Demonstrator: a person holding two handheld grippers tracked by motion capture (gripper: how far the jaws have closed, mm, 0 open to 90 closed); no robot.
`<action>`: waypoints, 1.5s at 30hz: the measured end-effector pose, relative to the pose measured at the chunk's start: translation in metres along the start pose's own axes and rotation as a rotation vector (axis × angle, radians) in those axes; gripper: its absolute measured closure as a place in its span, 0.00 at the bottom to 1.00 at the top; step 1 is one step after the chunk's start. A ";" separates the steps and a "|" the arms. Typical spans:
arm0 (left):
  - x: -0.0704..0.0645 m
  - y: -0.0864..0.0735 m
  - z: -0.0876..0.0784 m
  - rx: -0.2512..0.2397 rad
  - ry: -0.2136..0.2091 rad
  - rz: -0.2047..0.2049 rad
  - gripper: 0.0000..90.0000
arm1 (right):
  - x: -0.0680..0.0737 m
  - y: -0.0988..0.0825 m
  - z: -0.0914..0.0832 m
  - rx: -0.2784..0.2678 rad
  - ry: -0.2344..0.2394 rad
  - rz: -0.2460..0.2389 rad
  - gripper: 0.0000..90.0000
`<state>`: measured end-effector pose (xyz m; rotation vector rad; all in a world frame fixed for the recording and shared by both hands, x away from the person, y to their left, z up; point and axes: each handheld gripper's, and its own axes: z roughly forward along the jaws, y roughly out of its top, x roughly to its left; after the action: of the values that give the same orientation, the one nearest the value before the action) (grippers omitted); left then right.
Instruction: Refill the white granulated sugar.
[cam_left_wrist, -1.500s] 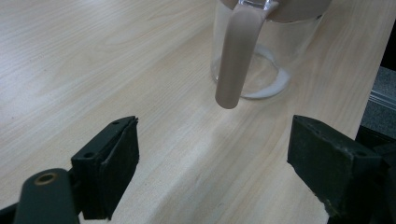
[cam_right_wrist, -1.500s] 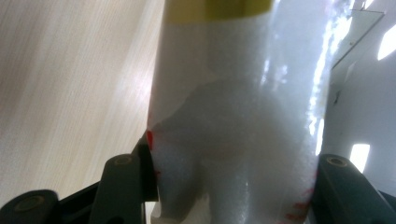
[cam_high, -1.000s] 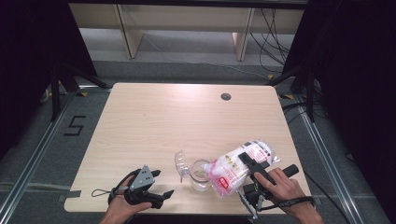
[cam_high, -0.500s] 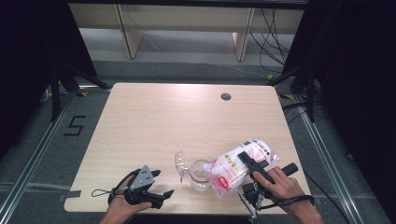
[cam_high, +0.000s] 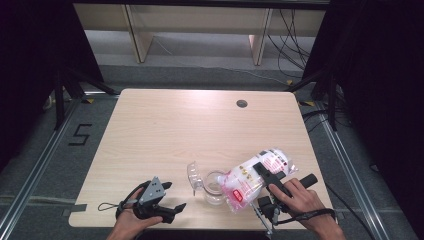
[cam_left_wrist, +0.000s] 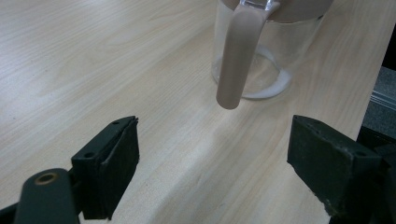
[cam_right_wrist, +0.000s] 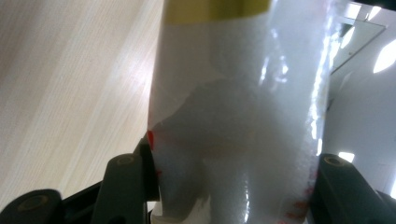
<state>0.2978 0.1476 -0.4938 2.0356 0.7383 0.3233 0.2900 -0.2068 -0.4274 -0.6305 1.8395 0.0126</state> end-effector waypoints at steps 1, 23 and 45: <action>0.000 0.000 0.000 -0.001 -0.003 -0.005 0.18 | 0.000 0.000 0.000 0.000 0.002 -0.003 0.55; 0.000 0.000 0.000 0.005 -0.004 0.003 0.18 | 0.000 0.001 -0.002 0.042 0.005 -0.026 0.56; 0.000 0.000 -0.001 0.000 0.007 0.006 0.18 | -0.002 0.005 -0.003 0.041 0.010 -0.028 0.56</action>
<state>0.2973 0.1477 -0.4930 2.0382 0.7367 0.3339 0.2862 -0.2029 -0.4261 -0.6285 1.8354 -0.0468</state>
